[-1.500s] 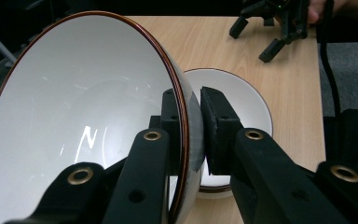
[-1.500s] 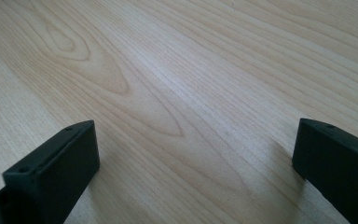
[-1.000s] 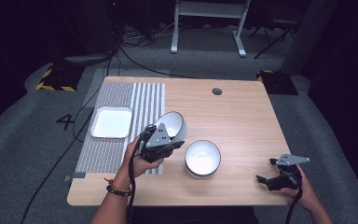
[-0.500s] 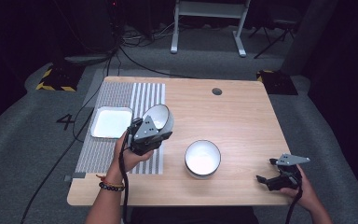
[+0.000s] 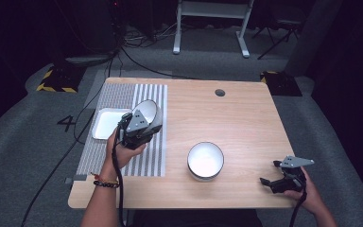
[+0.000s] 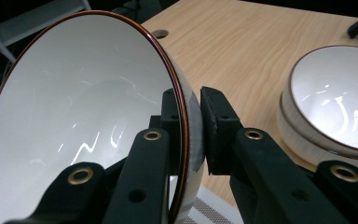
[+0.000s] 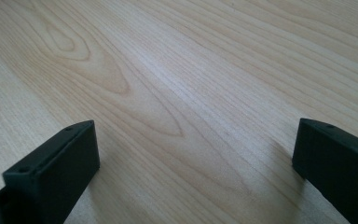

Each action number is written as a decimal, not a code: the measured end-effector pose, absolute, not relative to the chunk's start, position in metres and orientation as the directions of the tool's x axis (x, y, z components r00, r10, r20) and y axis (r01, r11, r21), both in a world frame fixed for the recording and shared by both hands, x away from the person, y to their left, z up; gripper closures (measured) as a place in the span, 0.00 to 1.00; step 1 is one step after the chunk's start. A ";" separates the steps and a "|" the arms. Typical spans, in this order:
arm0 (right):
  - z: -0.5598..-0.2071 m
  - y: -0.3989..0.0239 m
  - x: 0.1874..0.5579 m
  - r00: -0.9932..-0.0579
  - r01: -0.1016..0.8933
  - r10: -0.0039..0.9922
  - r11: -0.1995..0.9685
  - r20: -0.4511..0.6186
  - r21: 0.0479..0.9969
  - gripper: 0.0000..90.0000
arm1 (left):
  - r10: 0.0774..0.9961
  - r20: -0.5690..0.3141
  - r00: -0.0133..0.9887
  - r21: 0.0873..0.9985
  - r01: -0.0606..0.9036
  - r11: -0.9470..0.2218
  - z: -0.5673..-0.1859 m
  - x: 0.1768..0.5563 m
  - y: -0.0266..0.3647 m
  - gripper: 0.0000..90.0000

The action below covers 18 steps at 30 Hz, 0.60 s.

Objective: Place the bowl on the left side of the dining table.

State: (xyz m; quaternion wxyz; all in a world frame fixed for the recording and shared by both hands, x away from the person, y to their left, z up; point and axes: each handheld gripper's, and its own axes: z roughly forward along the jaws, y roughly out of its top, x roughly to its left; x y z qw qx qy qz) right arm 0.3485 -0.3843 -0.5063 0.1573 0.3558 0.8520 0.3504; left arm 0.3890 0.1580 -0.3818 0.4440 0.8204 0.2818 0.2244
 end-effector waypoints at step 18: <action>-0.506 -0.384 0.349 -0.699 0.494 0.715 0.501 -0.019 0.710 0.01 | 0.717 0.102 0.689 0.830 0.338 -0.444 -0.394 0.410 0.182 0.89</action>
